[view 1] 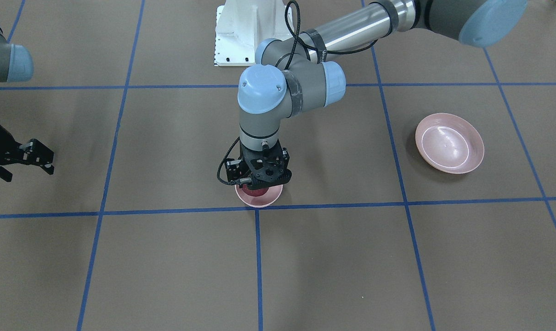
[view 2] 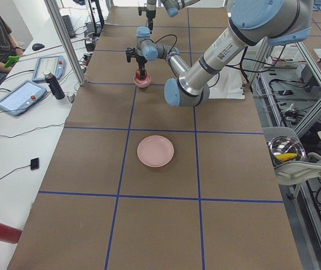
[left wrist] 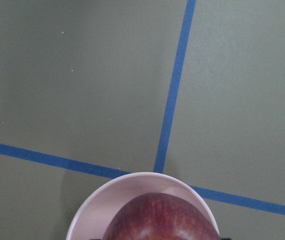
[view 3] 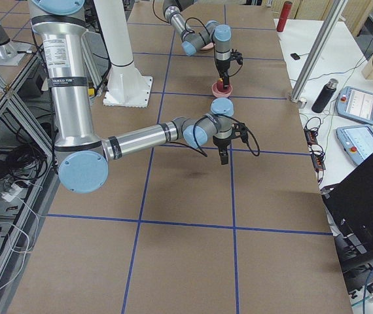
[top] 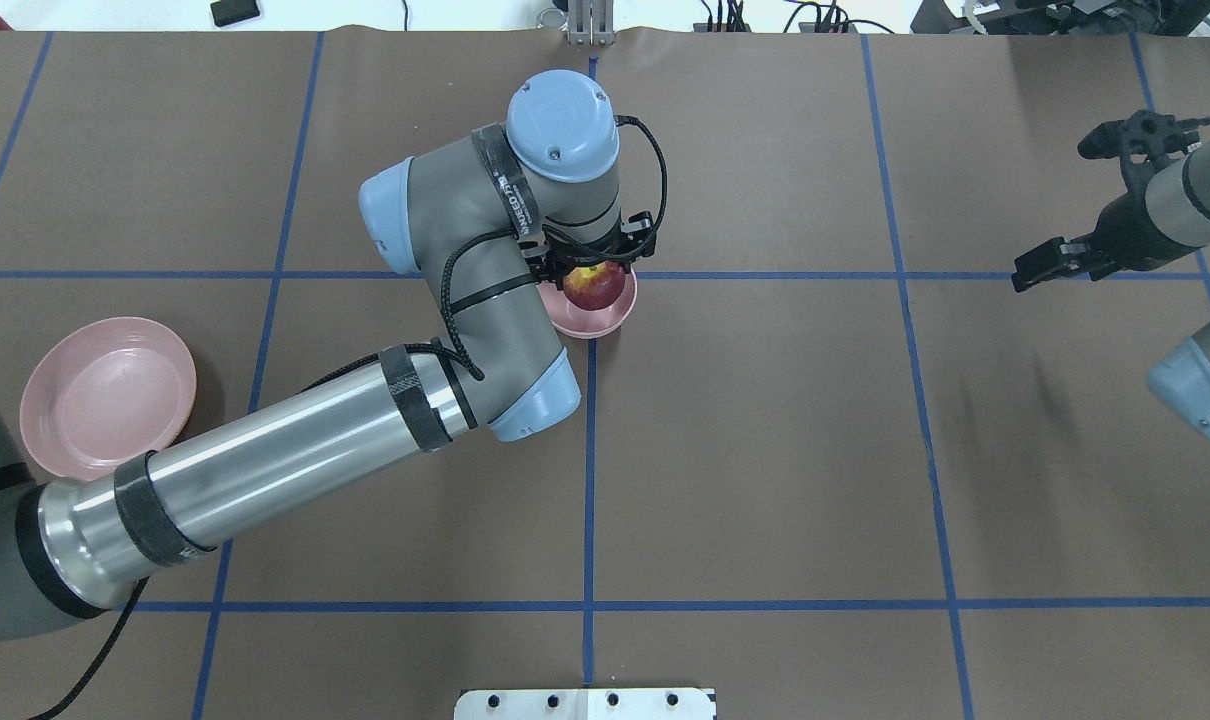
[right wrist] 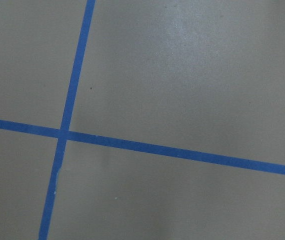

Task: Move apple from plate to bowl
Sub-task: 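Carry the red apple with the left gripper over the pink bowl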

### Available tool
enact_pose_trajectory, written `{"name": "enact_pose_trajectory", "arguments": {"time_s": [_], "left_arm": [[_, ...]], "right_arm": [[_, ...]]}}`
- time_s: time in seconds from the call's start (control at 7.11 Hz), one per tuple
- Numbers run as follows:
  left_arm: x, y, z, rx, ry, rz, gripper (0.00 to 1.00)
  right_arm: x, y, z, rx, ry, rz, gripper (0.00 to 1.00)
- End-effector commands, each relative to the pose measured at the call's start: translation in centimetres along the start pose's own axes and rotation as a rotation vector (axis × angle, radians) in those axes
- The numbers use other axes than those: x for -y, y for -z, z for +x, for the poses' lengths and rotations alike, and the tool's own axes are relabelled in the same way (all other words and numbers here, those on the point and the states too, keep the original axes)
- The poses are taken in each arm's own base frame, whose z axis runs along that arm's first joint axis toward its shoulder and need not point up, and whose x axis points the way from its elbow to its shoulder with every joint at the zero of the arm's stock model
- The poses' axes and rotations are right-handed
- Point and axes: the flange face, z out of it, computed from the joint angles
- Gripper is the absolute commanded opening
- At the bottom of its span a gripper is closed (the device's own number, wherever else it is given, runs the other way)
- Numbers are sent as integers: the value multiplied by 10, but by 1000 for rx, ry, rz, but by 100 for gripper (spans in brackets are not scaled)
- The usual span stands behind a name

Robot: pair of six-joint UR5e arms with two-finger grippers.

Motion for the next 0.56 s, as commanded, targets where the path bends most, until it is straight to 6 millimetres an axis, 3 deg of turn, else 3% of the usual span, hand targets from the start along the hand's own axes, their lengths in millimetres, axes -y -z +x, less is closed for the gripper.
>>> {"name": "enact_pose_trajectory", "arguments": {"time_s": [0.0,0.28,0.42], "left_arm": [[-3,-7,-3,9,1,10,18],[-1,-8,-4,13,0,30,86],[-5,-11,-4,2,-9,35,92]], "right_arm": [[-2,-2,3,-4,-4,-5,100],[-2,-3,3,-4,-4,-6,100],[-2,-2,2,-4,-7,-5,100]]}}
